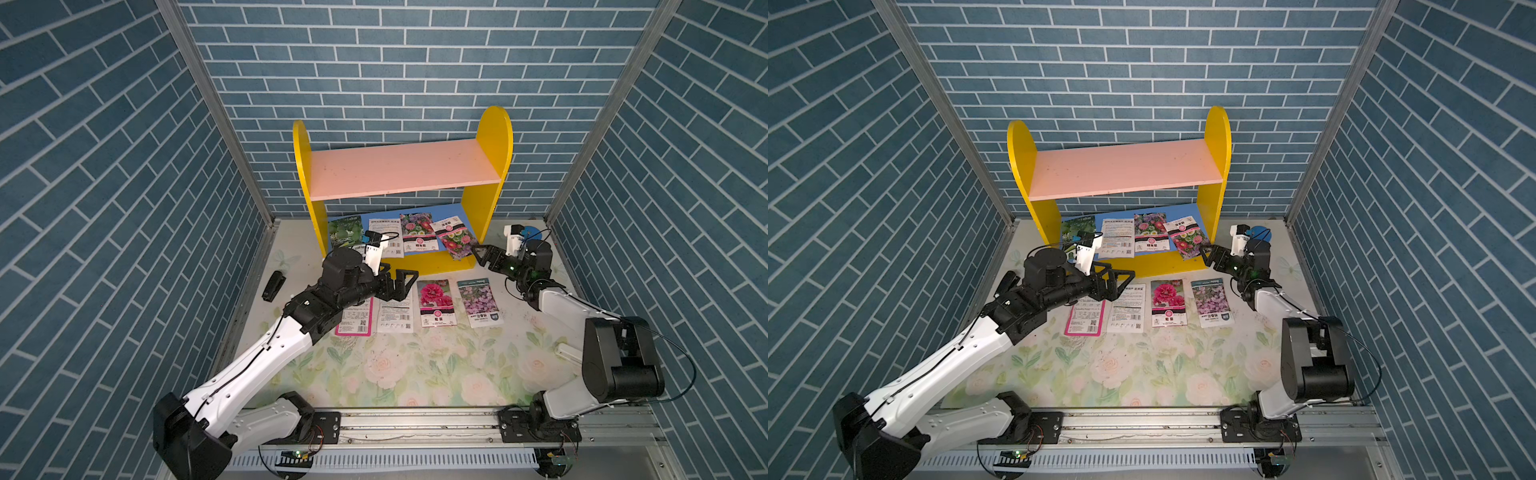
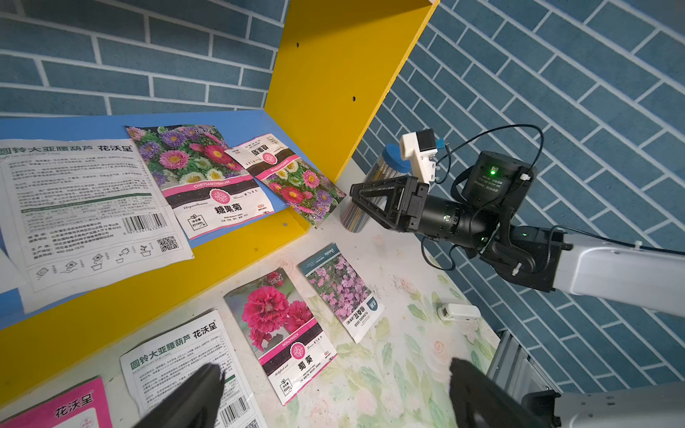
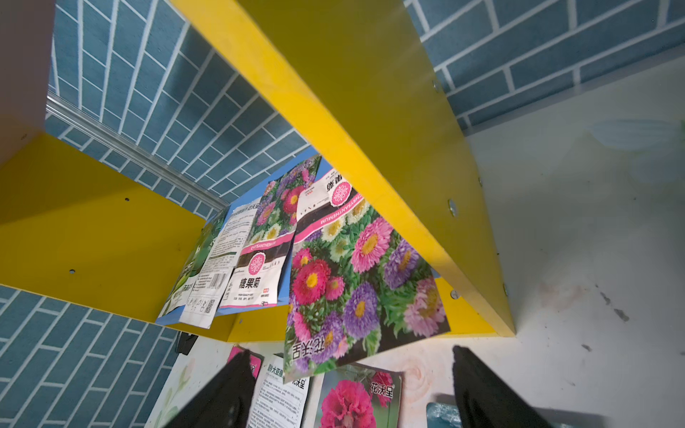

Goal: Take the seed bag off the shelf
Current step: Pick up the seed packet from the shelf.

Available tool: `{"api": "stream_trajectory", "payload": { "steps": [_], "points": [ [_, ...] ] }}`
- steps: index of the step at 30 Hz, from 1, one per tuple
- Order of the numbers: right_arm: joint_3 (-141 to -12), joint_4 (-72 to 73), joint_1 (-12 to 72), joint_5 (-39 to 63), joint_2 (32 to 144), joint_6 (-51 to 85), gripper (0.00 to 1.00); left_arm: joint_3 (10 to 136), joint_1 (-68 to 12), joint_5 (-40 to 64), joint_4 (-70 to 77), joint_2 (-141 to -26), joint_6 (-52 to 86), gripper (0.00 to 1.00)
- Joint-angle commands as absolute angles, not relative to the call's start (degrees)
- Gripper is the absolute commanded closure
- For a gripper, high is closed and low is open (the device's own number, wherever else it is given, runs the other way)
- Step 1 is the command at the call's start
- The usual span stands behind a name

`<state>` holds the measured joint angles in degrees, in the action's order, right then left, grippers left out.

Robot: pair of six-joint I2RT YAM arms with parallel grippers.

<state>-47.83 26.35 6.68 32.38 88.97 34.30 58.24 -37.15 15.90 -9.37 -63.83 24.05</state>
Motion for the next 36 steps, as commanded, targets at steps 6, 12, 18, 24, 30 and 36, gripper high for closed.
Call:
{"api": "stream_trajectory", "payload": {
  "steps": [6,12,18,24,30,36],
  "points": [
    [-49.87,31.94,6.33,35.19,93.87,37.97,0.15,57.74,-37.45,14.78,-10.15,-62.49,23.96,0.00],
    [-51.62,35.46,6.24,37.42,97.26,40.23,0.18,58.09,-37.51,14.84,-10.23,-62.99,24.05,0.00],
    [-54.08,35.30,5.98,37.61,99.77,40.81,0.25,57.93,-37.52,14.77,-10.16,-62.79,23.98,0.00],
    [-54.07,36.48,5.80,37.67,100.70,41.48,0.32,59.15,-37.52,15.35,-10.36,-64.49,23.74,0.00],
    [-54.29,36.78,5.47,38.02,101.40,41.57,0.40,59.33,-37.80,15.22,-10.02,-64.30,24.62,0.00],
    [-54.66,37.36,5.06,38.46,102.12,41.92,0.56,58.53,-37.83,14.48,-10.43,-63.28,24.84,0.00]
  ]
}}
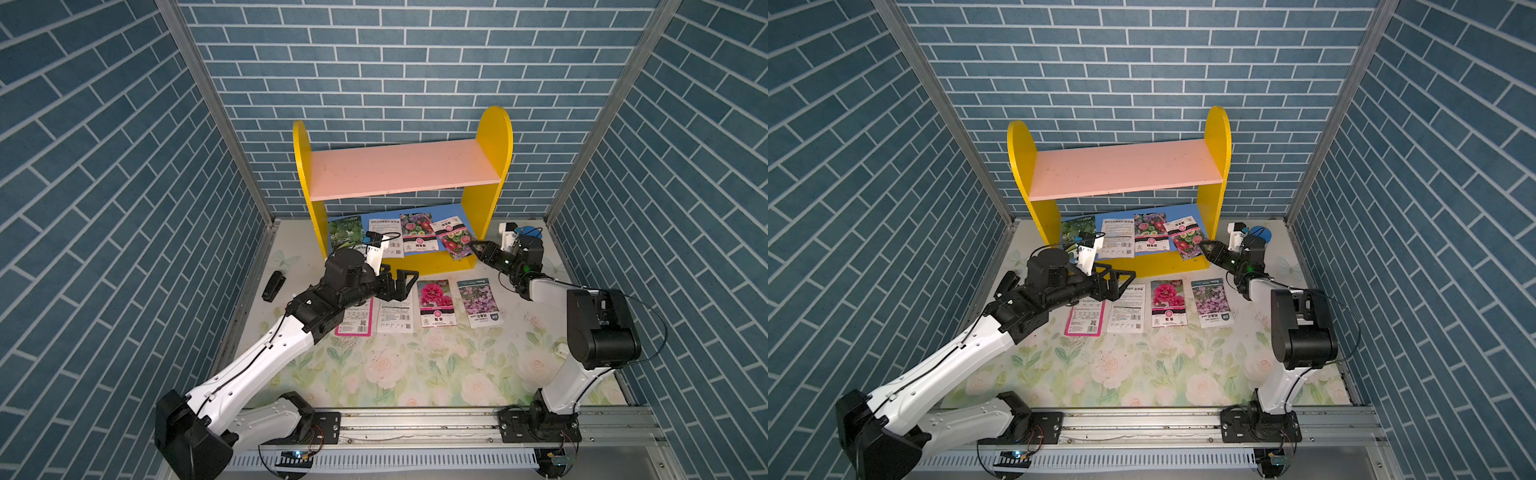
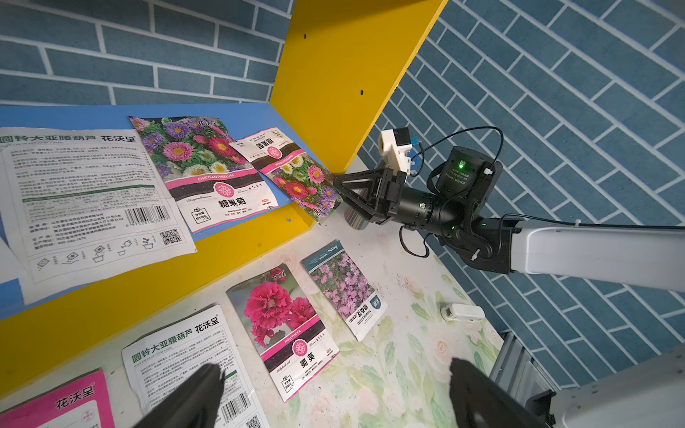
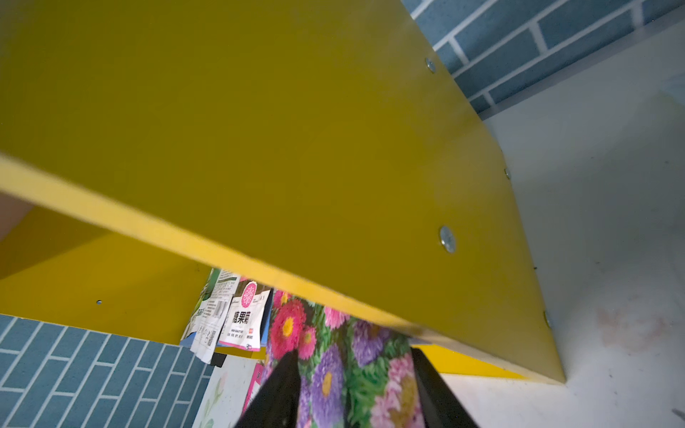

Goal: Take the seed bag off the shelf
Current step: Pick up the seed packet from the shelf.

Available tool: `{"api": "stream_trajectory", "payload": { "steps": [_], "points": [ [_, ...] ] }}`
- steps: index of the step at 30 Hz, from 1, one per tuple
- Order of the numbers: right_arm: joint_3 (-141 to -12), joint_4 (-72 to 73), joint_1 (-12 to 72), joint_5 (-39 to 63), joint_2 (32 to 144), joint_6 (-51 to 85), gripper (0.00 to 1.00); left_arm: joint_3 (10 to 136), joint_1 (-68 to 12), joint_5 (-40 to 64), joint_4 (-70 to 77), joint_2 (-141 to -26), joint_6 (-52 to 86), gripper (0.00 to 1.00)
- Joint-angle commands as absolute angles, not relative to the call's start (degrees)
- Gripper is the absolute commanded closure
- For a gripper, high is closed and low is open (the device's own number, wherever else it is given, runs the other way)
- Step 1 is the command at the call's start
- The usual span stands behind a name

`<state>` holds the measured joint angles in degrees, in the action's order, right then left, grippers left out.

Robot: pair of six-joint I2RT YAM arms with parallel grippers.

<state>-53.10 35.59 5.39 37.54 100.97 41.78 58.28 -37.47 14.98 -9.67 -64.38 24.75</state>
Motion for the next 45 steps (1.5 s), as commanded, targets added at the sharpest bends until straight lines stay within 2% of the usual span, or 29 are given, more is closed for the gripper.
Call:
{"api": "stream_trajectory", "payload": {
  "steps": [1,9,13,22,28,31,37,45],
  "points": [
    [-54.74,37.35,4.93,38.57,102.17,41.99,0.59,58.41,-37.79,14.66,-10.27,-63.35,24.96,0.00],
    [-53.36,37.90,4.92,38.92,100.67,42.67,0.81,57.79,-37.90,15.43,-8.98,-63.54,25.26,0.00],
    [-50.96,39.21,4.93,38.94,98.79,43.53,1.00,56.35,-37.95,16.29,-6.88,-63.40,26.65,0.00],
    [-43.84,40.00,4.92,39.10,88.65,43.42,1.00,49.28,-38.55,20.52,7.92,-63.25,36.63,0.02],
    [-39.07,38.56,4.98,40.36,77.76,43.51,1.00,43.09,-40.64,20.33,25.35,-64.47,46.81,0.03],
    [-37.05,36.58,5.01,40.85,71.74,43.42,1.00,41.58,-41.93,20.49,33.67,-66.76,51.15,0.06],
    [-35.68,31.79,5.10,43.17,60.98,43.69,1.00,43.34,-44.21,20.88,40.77,-71.96,54.63,0.12],
    [-33.50,33.51,5.33,47.75,51.52,50.31,1.00,41.22,-44.21,23.35,63.25,-79.64,61.76,0.16]
  ]
}}
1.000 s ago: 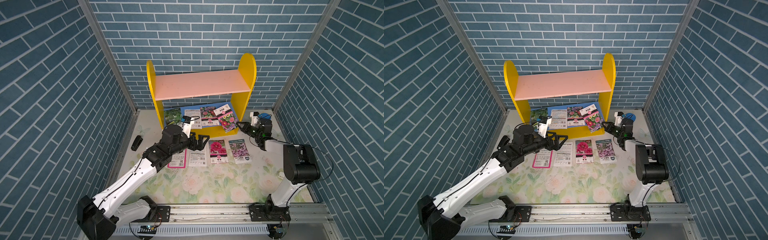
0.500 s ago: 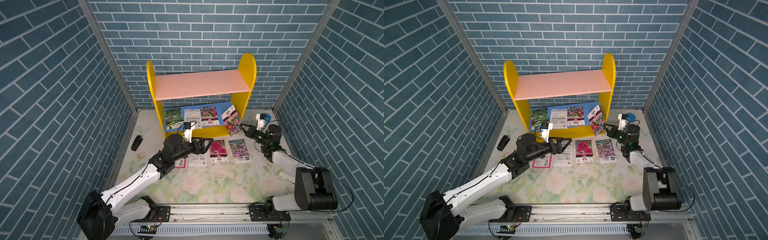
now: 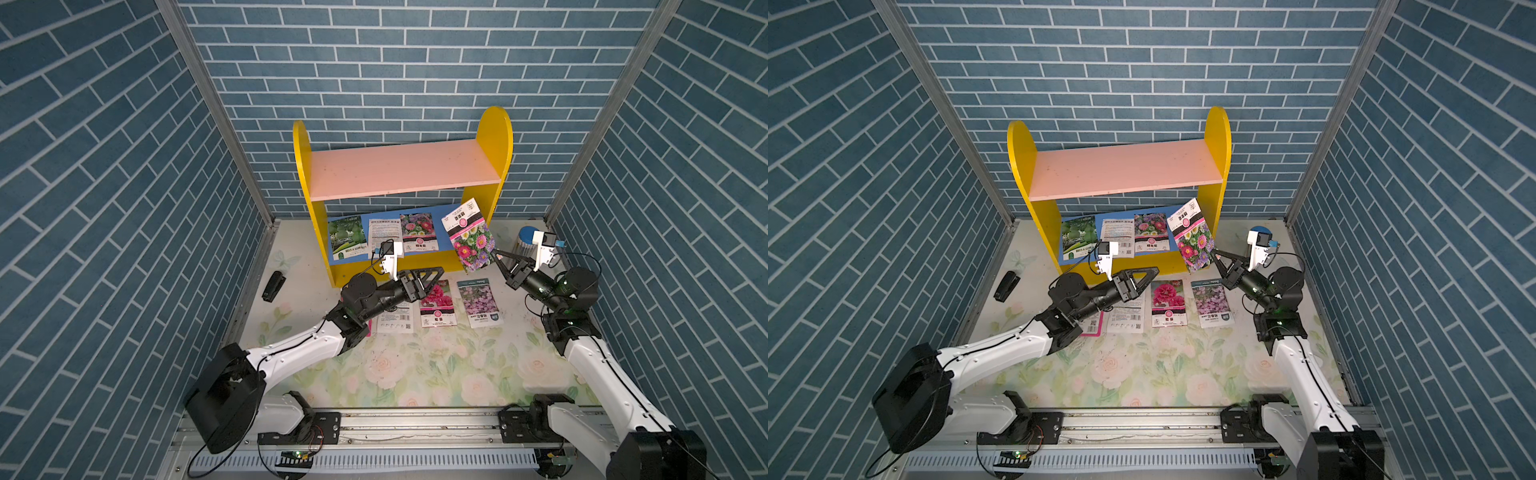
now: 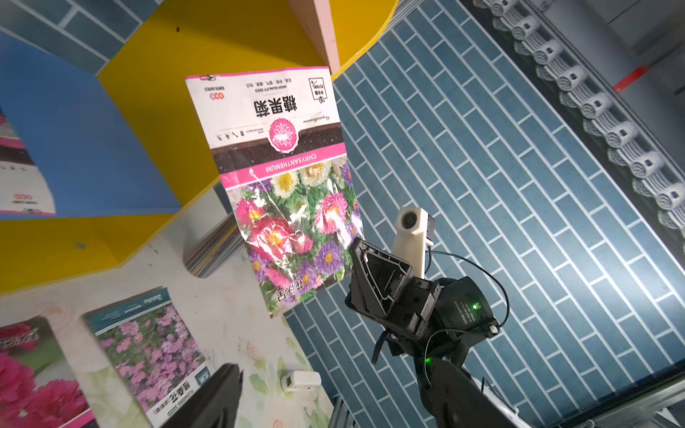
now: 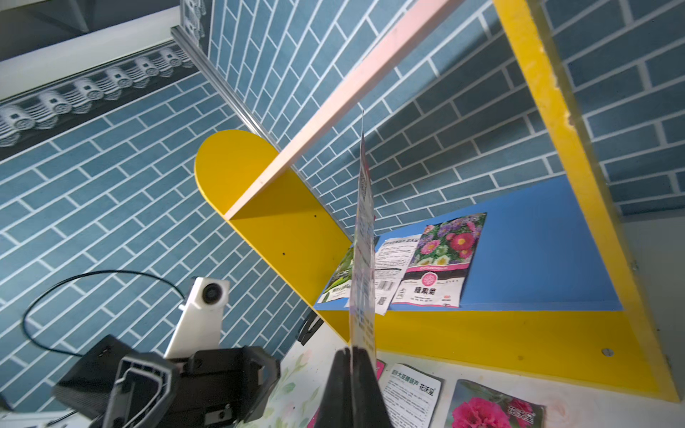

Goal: Take the seed bag off the shelf
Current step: Pick up the seed packet from the shelf.

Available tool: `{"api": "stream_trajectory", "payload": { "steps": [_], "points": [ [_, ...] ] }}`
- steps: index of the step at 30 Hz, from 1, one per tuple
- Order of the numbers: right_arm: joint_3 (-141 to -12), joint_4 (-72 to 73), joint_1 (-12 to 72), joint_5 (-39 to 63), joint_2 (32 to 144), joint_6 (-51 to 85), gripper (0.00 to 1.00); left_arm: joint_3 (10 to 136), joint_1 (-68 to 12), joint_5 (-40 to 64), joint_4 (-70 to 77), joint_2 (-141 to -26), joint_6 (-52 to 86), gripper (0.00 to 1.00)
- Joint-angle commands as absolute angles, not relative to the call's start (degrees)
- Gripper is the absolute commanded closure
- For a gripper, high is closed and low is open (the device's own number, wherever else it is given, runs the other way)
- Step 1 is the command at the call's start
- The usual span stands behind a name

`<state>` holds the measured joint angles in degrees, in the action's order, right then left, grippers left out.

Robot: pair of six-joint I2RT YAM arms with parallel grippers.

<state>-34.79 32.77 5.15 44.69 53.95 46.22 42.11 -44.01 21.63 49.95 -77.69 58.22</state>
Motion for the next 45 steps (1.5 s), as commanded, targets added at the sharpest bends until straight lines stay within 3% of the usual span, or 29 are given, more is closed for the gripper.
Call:
{"api": "stream_trajectory", "payload": {
  "steps": [1,14,24,38,41,42,45],
  "points": [
    [-33.22,34.22,5.36,48.21,50.58,51.37,1.00,41.35,-44.21,23.54,65.39,-80.66,62.49,0.17],
    [-31.07,37.62,6.33,50.32,41.90,60.51,1.00,48.63,-45.20,24.51,69.35,-89.68,64.35,0.22],
    [-30.54,36.65,6.59,50.17,40.80,60.34,1.00,51.24,-45.79,26.28,70.80,-92.59,65.83,0.46],
    [-30.27,31.18,6.68,50.16,39.71,57.38,1.00,52.34,-45.70,27.50,69.84,-92.30,65.45,0.98],
    [-32.10,24.23,6.70,50.06,39.29,54.31,1.00,52.88,-45.70,28.04,68.31,-91.59,64.64,1.00],
    [-33.16,20.59,6.68,49.85,39.10,52.27,0.96,53.28,-45.71,28.34,67.15,-91.41,64.13,1.00],
    [-35.65,10.58,6.68,47.40,38.08,46.38,0.61,55.02,-45.70,29.13,61.24,-90.75,62.11,1.00]
  ]
}}
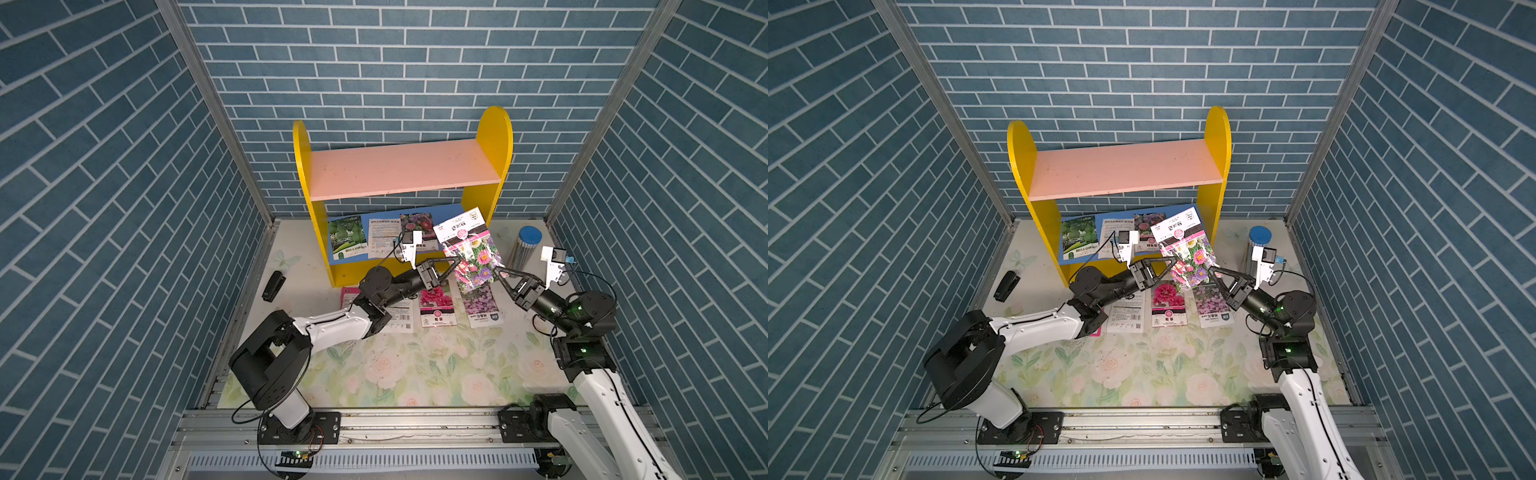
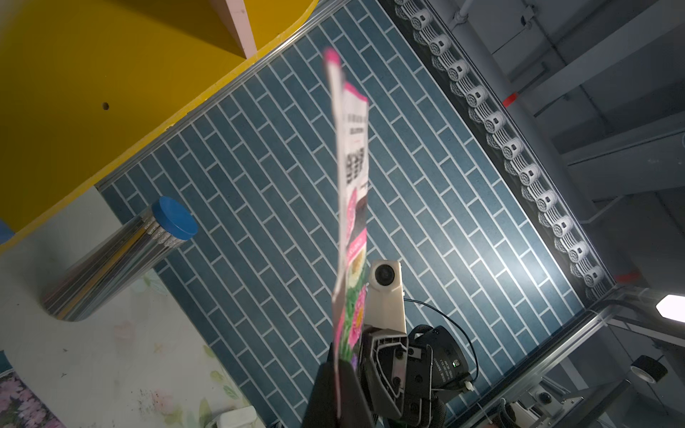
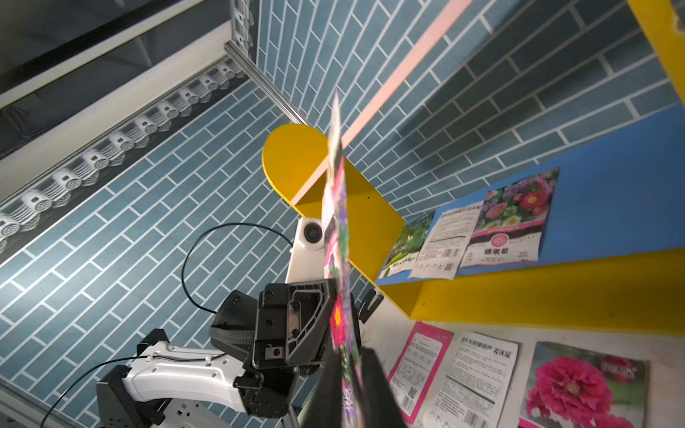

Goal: Take the seed bag off the shelf
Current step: Pick up the seed packet from the shelf.

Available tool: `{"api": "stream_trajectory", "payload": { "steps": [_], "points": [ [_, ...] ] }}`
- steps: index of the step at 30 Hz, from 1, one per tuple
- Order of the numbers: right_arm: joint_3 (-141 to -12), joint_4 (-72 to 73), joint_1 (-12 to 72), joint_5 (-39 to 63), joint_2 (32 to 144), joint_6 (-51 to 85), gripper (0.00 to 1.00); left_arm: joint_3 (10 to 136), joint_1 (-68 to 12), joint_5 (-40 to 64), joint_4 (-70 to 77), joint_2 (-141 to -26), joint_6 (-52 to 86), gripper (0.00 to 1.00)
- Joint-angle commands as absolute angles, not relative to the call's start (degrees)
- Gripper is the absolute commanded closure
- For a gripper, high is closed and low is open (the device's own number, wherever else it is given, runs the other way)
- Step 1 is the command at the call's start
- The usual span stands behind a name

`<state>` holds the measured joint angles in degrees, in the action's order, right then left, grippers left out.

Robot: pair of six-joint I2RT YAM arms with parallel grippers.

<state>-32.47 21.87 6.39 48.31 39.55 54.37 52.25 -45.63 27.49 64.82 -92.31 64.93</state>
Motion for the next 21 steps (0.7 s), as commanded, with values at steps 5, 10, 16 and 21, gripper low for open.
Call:
{"api": "stream_trajectory", "payload": {
  "steps": [5,10,16,21],
  "points": [
    [-40.78,-6.43,6.68,41.50,37.46,34.72,0.23,56.08,-46.01,30.49,49.38,-89.18,58.49,1.00],
    [-48.26,-22.49,6.69,35.88,38.54,23.40,0.01,54.12,-47.82,30.06,41.18,-86.57,56.11,1.00],
    [-57.87,-40.67,6.69,34.55,41.64,12.90,0.00,50.67,-51.51,26.10,31.56,-81.66,53.42,1.00],
    [-62.16,-49.49,6.68,34.55,42.17,11.70,0.00,44.88,-53.65,22.39,30.30,-78.07,55.20,1.00]
  ]
}}
